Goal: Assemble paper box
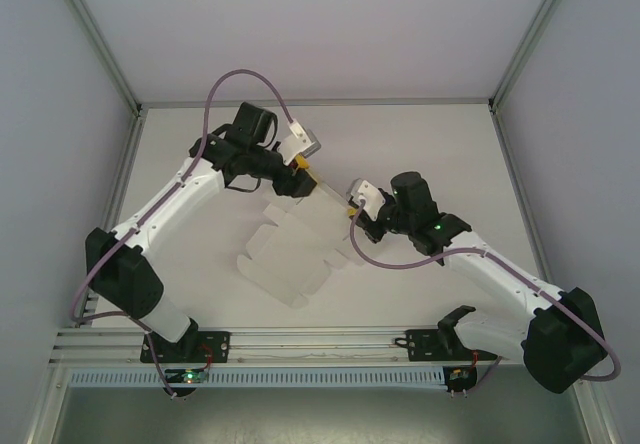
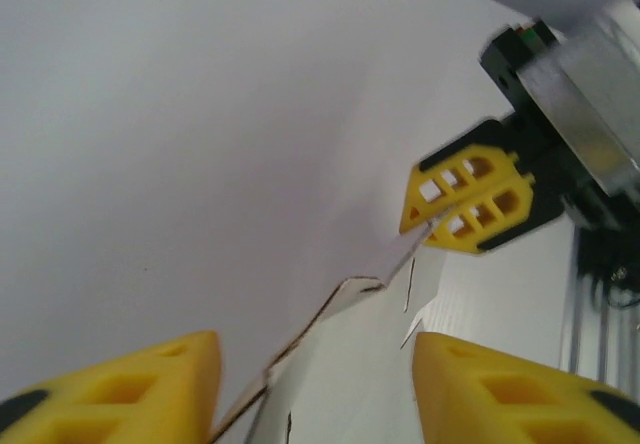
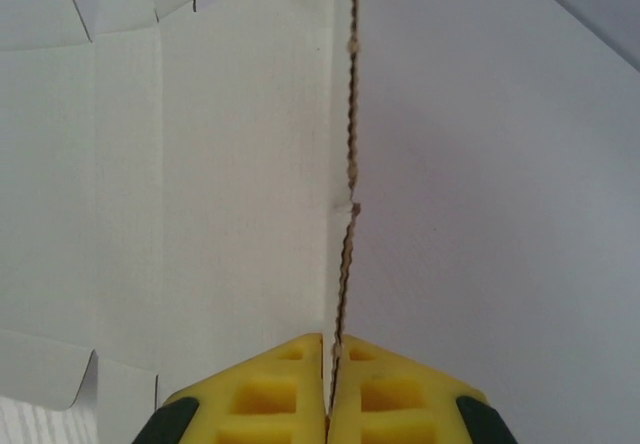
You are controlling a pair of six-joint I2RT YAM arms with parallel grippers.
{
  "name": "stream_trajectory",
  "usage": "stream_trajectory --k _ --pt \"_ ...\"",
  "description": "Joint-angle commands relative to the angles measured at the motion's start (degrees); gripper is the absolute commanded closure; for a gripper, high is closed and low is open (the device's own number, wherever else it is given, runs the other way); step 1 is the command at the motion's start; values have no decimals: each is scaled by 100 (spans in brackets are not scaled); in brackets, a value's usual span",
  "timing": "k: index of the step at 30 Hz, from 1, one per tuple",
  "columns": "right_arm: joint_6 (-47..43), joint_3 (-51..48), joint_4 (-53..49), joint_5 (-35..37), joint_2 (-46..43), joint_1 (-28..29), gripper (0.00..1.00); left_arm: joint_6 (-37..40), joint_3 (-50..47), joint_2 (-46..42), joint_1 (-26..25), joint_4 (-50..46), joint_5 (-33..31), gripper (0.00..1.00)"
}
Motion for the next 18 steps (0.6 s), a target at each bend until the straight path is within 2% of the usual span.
stream_trajectory --k 1,2,6,9,11,14,17,18 --pt "-67 207 -94 -175 45 -20 100 4 321 181 -172 -151 265 63" --pt "-30 225 -85 -116 63 -15 100 30 384 228 -214 -209 232 69" --pt "12 270 -86 58 108 3 100 -74 557 370 -387 -244 27 78" --pt "169 278 1 330 125 26 100 -138 642 417 -547 -229 -124 79" --pt "389 294 60 640 134 31 100 -225 581 379 -705 -145 -516 80" --pt "795 335 65 1011 105 24 100 -398 277 212 -1030 155 -1428 83" --pt "1240 306 132 1208 0 20 100 -667 -327 -117 -1323 905 -2230 86" --pt "1371 306 146 1258 -31 21 100 -795 -482 -212 -1414 1144 -2521 90"
